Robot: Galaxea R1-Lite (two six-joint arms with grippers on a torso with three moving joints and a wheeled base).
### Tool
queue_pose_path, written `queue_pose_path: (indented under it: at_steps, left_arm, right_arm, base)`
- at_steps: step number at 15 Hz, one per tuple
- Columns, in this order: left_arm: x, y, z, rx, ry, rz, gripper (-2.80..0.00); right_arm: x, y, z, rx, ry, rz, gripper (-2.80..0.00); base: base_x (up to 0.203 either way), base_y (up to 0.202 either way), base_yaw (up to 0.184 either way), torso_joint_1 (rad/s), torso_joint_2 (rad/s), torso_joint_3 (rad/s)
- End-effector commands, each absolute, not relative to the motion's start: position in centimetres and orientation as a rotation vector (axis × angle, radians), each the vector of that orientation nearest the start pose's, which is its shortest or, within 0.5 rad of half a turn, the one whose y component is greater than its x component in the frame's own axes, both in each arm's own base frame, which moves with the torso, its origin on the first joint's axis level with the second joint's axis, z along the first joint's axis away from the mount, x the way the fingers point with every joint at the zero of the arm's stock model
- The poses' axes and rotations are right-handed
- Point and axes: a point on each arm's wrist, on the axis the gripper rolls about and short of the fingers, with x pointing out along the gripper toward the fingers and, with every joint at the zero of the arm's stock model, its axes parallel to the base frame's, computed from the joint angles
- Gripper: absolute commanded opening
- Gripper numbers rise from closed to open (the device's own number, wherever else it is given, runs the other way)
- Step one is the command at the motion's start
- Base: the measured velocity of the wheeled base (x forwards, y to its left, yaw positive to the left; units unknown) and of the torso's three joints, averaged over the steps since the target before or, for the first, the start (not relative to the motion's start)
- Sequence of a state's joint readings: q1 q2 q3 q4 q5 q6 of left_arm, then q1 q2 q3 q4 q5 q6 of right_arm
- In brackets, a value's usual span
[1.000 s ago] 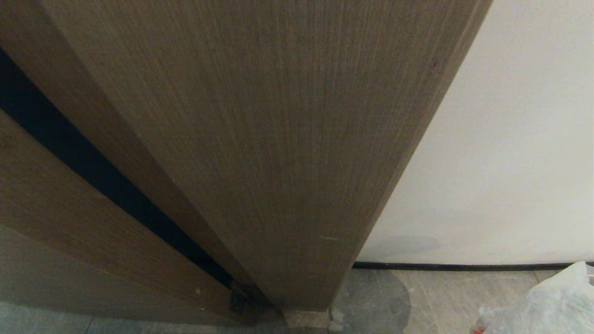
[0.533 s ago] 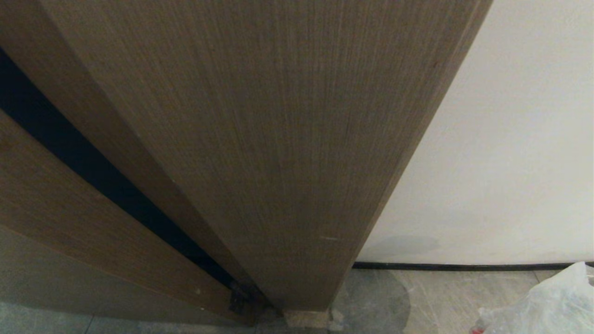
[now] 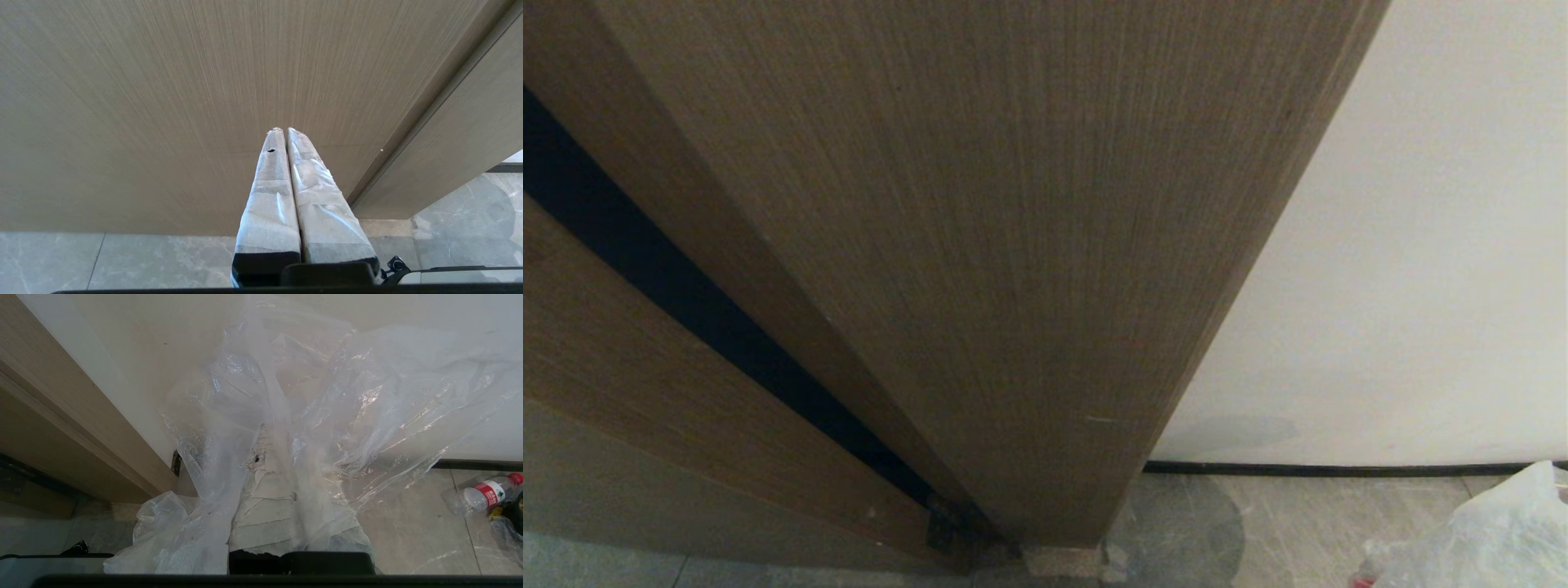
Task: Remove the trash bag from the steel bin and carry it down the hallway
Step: Put the trash bag at the door
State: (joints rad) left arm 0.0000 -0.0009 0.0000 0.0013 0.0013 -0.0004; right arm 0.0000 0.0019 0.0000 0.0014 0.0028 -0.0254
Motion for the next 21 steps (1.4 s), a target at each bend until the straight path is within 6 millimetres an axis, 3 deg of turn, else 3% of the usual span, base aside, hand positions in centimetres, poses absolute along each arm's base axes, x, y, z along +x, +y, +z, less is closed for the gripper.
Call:
queue_pose_path:
  at_steps: [1, 21]
  left_arm:
    - [-2.28, 0.0, 7.53, -0.002, 0.002, 0.002, -2.8]
    - [-2.28, 0.0, 7.53, -0.001, 0.002, 0.002, -2.8]
  right_arm:
    - [-2.27, 0.01, 7.54, -0.026, 0.003, 0.003, -2.8]
    - [-2.27, 0.01, 7.54, -0.038, 0.003, 0.006, -2.8]
  base:
    - [0.0, 0.0, 0.0, 0.0, 0.0, 0.0]
    - [0.0, 0.0, 0.0, 0.0, 0.0, -0.012]
